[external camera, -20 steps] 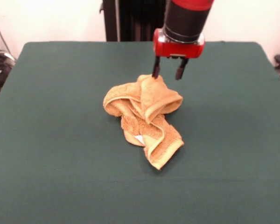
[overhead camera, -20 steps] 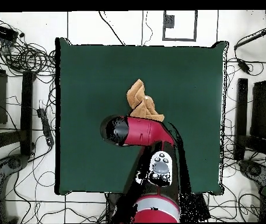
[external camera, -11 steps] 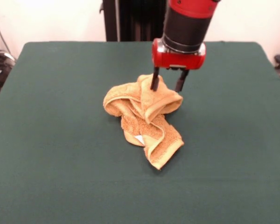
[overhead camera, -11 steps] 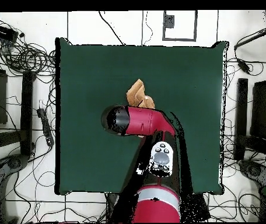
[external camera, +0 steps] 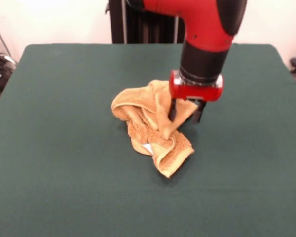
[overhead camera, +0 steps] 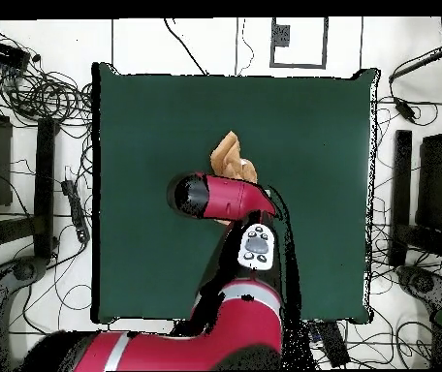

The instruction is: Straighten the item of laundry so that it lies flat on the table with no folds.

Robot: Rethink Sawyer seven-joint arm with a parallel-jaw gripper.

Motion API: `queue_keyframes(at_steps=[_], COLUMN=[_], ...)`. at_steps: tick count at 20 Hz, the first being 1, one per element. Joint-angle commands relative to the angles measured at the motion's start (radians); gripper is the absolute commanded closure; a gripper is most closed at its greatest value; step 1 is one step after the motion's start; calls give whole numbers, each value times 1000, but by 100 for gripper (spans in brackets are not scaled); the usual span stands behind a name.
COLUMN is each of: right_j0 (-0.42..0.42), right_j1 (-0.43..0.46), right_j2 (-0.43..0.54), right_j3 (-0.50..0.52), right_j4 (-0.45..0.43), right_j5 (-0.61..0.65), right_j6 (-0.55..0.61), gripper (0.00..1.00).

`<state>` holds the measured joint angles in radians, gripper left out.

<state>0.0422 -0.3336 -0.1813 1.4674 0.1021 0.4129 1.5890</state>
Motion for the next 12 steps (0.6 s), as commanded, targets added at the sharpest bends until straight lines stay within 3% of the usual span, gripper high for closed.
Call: queue_keyframes(at_steps=[1, 8, 9, 12], right_j0=[68, 110, 111, 117], right_j1=[224, 212, 209, 199], right_j2=[49, -22, -19, -18], right_j3=[23, 46, 61, 78], right_j4=[121, 128, 138, 148], right_j5=[-84, -17, -60, -80], right_j6=[373, 347, 354, 372], gripper=[0, 0, 100, 100])
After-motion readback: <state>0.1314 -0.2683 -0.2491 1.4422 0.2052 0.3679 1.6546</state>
